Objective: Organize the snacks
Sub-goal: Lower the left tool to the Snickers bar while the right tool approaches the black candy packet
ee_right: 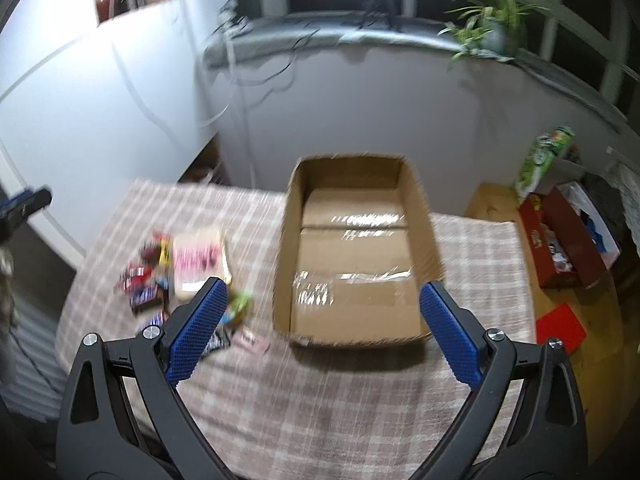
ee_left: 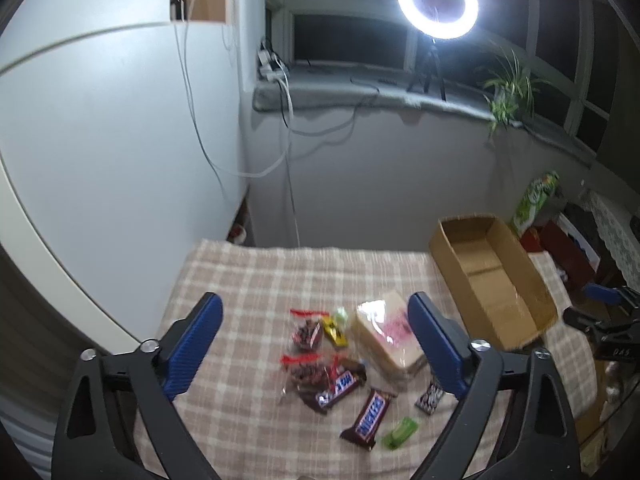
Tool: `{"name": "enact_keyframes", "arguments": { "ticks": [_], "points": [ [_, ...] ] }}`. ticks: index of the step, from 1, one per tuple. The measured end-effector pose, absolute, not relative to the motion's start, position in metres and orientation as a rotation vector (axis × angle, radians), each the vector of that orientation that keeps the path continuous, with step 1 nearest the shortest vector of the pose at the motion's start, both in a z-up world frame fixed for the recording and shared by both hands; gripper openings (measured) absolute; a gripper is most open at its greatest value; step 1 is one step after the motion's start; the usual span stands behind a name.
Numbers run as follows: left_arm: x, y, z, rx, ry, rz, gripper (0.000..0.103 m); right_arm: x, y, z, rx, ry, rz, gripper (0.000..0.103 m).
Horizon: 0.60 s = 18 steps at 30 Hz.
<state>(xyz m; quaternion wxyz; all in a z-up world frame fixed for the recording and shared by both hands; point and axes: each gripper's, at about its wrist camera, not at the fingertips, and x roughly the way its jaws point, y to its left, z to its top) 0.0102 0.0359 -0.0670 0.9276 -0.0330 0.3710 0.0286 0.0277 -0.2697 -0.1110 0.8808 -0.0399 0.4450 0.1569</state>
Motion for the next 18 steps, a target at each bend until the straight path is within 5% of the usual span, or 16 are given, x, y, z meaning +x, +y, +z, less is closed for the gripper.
{"name": "enact_keyframes", "arguments": {
  "ticks": [2,9,18],
  "points": [
    [0.009,0.035,-0.073,-0.066,0.79,0.039,0.085,0.027,-0.263,-0.126,-0.098,0.975,0.398,0.098],
    [0.006,0.028,-0.107,-0.093,0.918,-0.068,0.061,0.021,-0.231,-0.167,-0.19,1.115,0.575,0.071],
    [0.004,0.023,-0.148,-0.148,1.039,-0.166,0.046,0.024,-0.194,-0.207,-0.223,1.214,0.669,0.065]
  ]
}}
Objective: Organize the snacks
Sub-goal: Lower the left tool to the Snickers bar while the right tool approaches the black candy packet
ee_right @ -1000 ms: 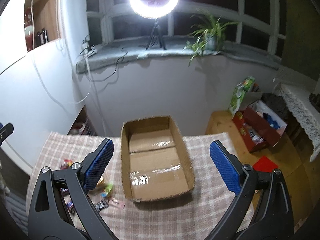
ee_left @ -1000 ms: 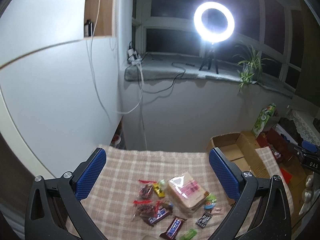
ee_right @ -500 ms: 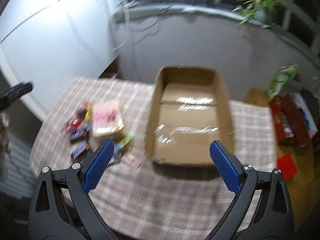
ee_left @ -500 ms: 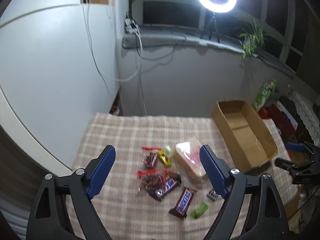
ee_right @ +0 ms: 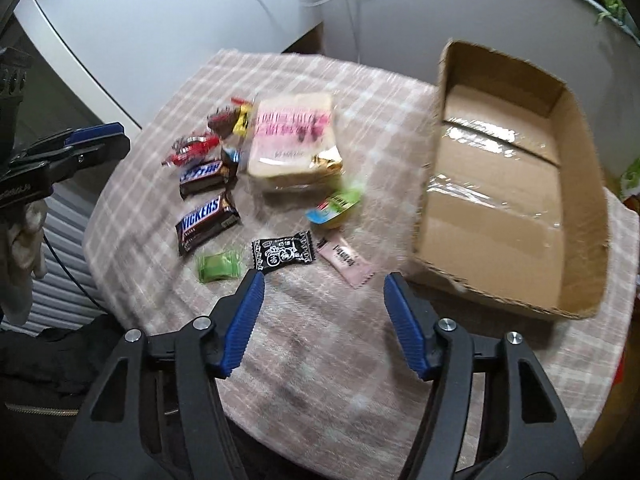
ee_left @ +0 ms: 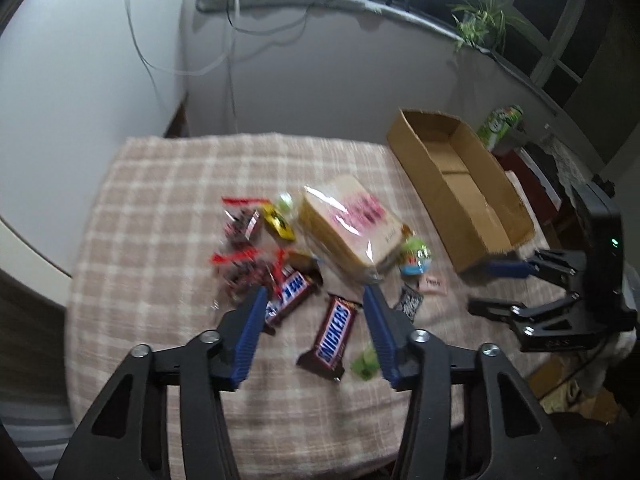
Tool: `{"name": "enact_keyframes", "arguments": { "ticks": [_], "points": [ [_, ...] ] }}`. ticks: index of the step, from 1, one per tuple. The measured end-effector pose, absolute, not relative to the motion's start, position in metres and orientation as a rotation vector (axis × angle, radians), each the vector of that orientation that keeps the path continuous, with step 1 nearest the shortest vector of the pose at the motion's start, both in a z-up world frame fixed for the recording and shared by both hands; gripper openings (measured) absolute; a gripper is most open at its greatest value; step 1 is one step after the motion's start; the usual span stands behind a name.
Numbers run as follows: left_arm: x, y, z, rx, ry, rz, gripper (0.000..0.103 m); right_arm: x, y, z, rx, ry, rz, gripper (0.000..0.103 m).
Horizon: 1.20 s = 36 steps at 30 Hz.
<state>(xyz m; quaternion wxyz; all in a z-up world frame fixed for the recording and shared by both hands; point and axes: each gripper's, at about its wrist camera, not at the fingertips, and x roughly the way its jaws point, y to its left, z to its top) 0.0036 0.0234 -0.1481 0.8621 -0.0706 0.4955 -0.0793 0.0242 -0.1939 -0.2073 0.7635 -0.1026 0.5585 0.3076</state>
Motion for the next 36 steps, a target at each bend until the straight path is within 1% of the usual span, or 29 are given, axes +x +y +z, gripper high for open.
{"name": "enact_keyframes", "arguments": {
  "ticks": [1,2,3,5,6,10,19,20,23,25,29,36],
  "points": [
    [0.004,0.023,-0.152,-0.151,1.05,-0.174,0.046,0.026,-0.19,-0.212,-0.24,1.217,0.666,0.065],
    [0.003,0.023,-0.155,-0.154,1.06,-0.182,0.046,0.028,-0.188,-0.216,-0.253,1.221,0.661,0.061],
    [0.004,0.022,-0.159,-0.155,1.072,-0.19,0.045,0.031,-0.186,-0.221,-0.263,1.228,0.655,0.055],
    [0.004,0.02,-0.166,-0.15,1.089,-0.209,0.04,0.038,-0.184,-0.23,-0.271,1.246,0.646,0.049],
    [0.004,0.02,-0.169,-0.15,1.096,-0.217,0.039,0.039,-0.183,-0.232,-0.276,1.251,0.645,0.048],
    [0.007,0.02,-0.179,-0.16,1.125,-0.239,0.039,0.046,-0.18,-0.242,-0.305,1.264,0.644,0.047],
    [0.01,0.016,-0.192,-0.149,1.162,-0.266,0.038,0.048,-0.17,-0.245,-0.342,1.257,0.679,0.047],
    [0.011,0.015,-0.192,-0.148,1.163,-0.268,0.038,0.047,-0.17,-0.244,-0.337,1.257,0.683,0.046],
    [0.012,0.014,-0.195,-0.151,1.171,-0.272,0.038,0.047,-0.172,-0.244,-0.316,1.259,0.684,0.037],
    [0.012,0.014,-0.195,-0.153,1.173,-0.277,0.038,0.047,-0.175,-0.243,-0.281,1.267,0.686,0.034],
    [0.012,0.014,-0.198,-0.16,1.175,-0.288,0.038,0.045,-0.178,-0.237,-0.193,1.279,0.73,0.033],
    [0.014,0.017,-0.208,-0.163,1.201,-0.303,0.038,0.04,-0.15,-0.239,-0.27,1.29,0.802,0.033]
  ]
}}
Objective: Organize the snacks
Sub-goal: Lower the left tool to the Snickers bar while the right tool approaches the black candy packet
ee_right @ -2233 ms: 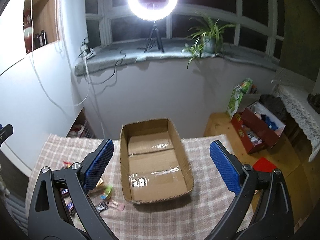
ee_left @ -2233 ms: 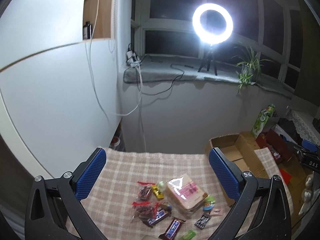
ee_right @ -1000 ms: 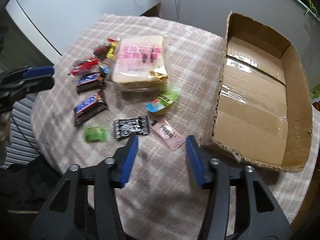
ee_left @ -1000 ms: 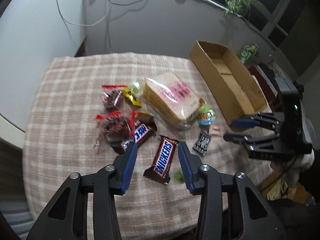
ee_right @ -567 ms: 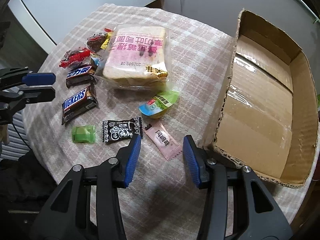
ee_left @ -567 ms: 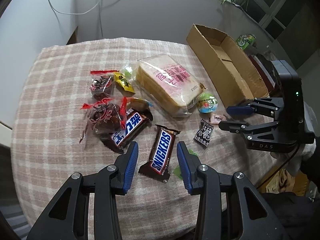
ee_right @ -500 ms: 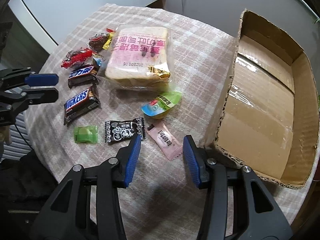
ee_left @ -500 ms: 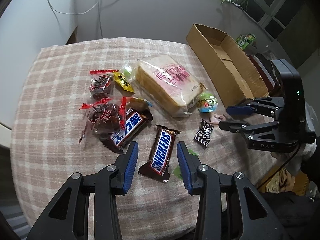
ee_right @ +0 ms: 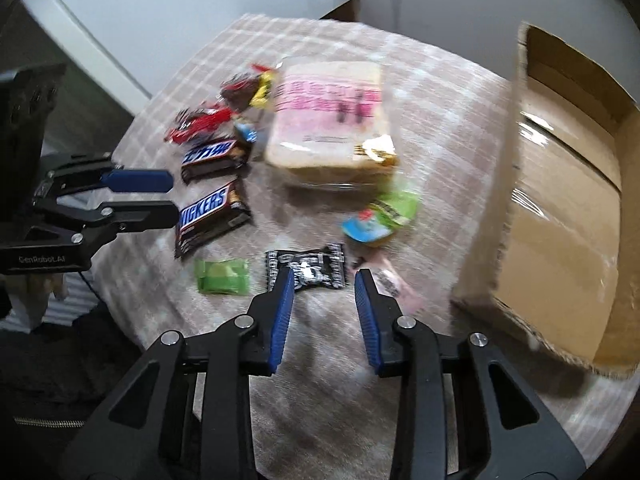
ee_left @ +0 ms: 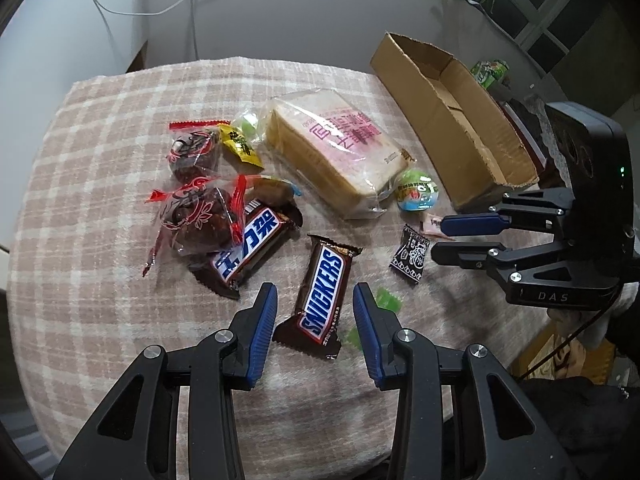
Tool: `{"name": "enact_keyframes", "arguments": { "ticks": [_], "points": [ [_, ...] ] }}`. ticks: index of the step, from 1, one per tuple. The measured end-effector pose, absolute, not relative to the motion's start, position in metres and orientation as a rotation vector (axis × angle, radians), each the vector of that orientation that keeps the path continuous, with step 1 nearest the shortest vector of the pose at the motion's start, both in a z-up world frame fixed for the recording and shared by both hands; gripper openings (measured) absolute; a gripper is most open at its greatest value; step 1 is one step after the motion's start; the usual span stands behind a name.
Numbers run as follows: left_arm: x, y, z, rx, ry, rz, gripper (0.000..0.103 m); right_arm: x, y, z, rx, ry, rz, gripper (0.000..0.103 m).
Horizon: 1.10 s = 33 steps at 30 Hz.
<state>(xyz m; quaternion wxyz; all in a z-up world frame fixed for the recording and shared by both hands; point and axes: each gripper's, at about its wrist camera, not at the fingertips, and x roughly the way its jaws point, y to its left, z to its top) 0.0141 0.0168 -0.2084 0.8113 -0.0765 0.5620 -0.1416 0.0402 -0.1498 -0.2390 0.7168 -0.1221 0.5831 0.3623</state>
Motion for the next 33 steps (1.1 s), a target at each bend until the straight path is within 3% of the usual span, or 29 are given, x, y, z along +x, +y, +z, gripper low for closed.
{"name": "enact_keyframes", "arguments": {
  "ticks": [5,9,21,25,28,30,33],
  "points": [
    [0.017,0.015,-0.211,-0.156,1.199,-0.317,0.038,0.039,-0.135,-0.248,-0.307,1.315,0.817,0.034],
    [0.019,0.011,-0.212,-0.149,1.195,-0.334,0.038,0.038,-0.128,-0.254,-0.333,1.32,0.809,0.058],
    [0.031,-0.007,-0.238,-0.089,1.241,-0.334,0.038,0.029,-0.105,-0.266,-0.424,1.317,0.811,0.059],
    [0.033,-0.011,-0.241,-0.087,1.223,-0.325,0.028,0.026,-0.1,-0.267,-0.445,1.31,0.803,0.057],
    [0.032,-0.011,-0.241,-0.095,1.212,-0.32,0.028,0.026,-0.097,-0.266,-0.451,1.311,0.791,0.049],
    [0.032,-0.012,-0.24,-0.093,1.206,-0.319,0.028,0.029,-0.097,-0.266,-0.447,1.31,0.779,0.034],
    [0.031,-0.012,-0.24,-0.092,1.198,-0.317,0.027,0.034,-0.108,-0.264,-0.418,1.325,0.788,0.033]
  ]
}}
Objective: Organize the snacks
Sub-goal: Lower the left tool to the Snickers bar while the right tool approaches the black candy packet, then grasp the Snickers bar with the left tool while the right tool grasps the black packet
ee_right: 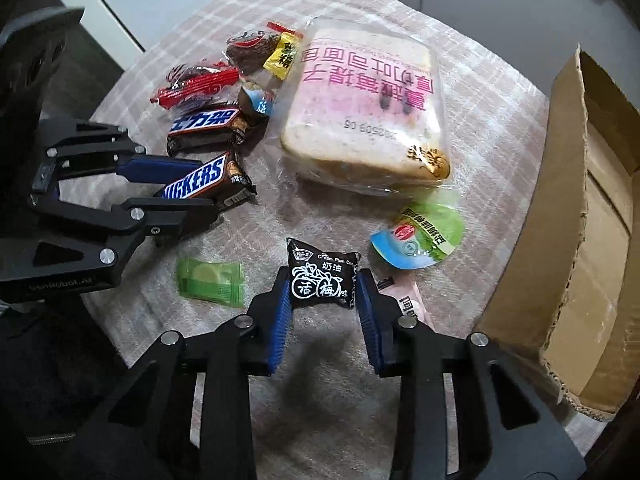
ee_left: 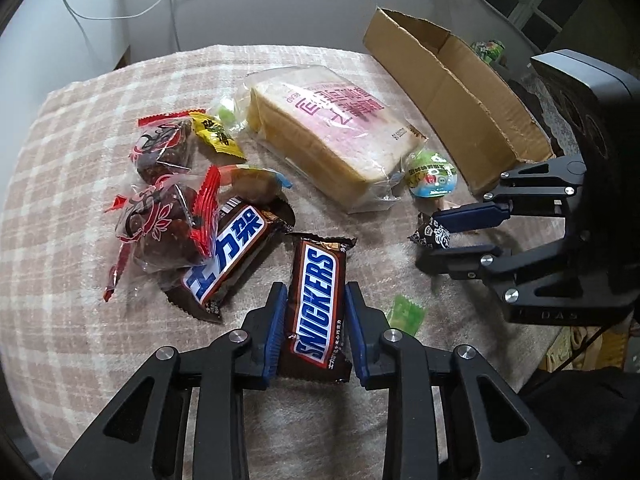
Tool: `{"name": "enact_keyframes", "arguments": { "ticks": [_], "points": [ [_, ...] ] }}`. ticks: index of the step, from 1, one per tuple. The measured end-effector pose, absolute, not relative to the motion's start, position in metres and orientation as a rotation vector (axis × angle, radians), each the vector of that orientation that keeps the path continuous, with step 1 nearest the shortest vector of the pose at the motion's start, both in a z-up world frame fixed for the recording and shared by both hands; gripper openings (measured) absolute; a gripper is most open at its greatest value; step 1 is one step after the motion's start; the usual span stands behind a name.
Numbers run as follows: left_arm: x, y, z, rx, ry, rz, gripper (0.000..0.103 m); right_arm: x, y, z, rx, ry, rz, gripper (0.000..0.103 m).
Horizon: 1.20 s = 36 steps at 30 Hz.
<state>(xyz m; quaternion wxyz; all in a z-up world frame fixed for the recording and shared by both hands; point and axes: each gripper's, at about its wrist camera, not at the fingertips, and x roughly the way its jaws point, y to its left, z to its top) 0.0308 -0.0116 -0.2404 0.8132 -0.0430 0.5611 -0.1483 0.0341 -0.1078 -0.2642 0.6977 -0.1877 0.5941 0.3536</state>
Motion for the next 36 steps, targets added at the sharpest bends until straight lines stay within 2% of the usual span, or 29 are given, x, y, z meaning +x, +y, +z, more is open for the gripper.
{"name": "enact_keyframes", "arguments": {
  "ticks": [20,29,36],
  "points": [
    [0.014,-0.002,-0.196,-0.121,1.119,-0.345,0.027,0.034,-0.148,-0.211,-0.266,1.241,0.746,0.032],
    [0.039,-0.037,-0.172,-0.073,1.052,-0.419,0.027,0.045,-0.204,-0.175,-0.211,1.166,0.622,0.032],
    [0.065,-0.076,-0.161,-0.019,1.018,-0.486,0.027,0.066,-0.253,-0.168,-0.168,1.142,0.496,0.032]
  ]
}}
